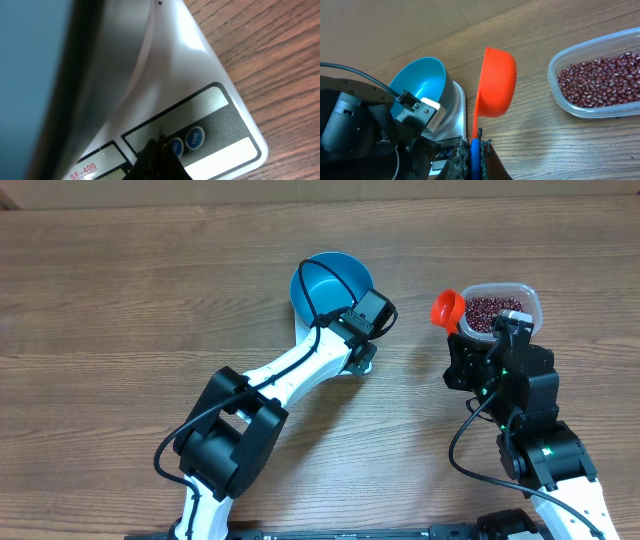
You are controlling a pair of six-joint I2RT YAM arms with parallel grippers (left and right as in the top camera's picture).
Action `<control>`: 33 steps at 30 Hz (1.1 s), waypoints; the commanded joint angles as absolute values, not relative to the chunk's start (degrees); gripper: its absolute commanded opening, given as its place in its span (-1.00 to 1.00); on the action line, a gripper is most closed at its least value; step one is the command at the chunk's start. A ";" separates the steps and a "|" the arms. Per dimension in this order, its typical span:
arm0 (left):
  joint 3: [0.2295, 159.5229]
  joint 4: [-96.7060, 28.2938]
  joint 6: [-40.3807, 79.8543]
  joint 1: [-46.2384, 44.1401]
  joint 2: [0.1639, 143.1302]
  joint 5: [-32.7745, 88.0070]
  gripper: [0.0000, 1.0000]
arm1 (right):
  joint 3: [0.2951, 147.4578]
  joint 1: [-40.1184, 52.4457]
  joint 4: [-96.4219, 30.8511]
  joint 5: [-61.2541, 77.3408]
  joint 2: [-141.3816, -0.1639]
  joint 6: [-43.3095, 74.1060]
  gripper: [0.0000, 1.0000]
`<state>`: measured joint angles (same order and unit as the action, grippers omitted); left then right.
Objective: Scoop item into bowl and weigh 150g on scale
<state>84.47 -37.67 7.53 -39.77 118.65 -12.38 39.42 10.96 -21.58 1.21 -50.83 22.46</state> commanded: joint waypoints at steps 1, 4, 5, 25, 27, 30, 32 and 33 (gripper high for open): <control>84.09 -37.63 8.69 -39.68 120.51 -13.89 -0.92 | 41.06 10.74 -21.21 1.15 -50.04 22.20 -0.93; 83.92 -37.69 8.86 -39.68 120.66 -13.91 -0.92 | 41.06 10.74 -21.21 1.15 -50.04 22.20 -0.93; 83.88 -37.63 8.86 -39.68 120.64 -13.91 -0.92 | 41.06 10.74 -21.21 1.15 -50.04 22.20 -0.93; 82.37 -38.89 8.86 -39.68 120.64 -15.00 -0.92 | 41.06 10.74 -21.58 1.17 -50.04 22.22 -0.93; 82.37 -38.74 8.86 -39.68 120.64 -15.03 -0.92 | 41.06 10.74 -21.61 1.17 -50.04 22.22 -0.93; 82.37 -38.94 8.82 -39.66 120.66 -15.68 -0.92 | 41.06 10.74 -21.69 1.45 -50.04 22.22 -0.93; 82.35 -39.13 8.82 -39.68 120.64 -15.62 -0.92 | 41.06 10.74 -21.85 1.58 -50.04 22.22 -0.93; 82.35 -39.18 8.82 -39.68 120.64 -15.59 -0.92 | 41.06 10.74 -21.85 1.58 -50.04 22.22 -0.92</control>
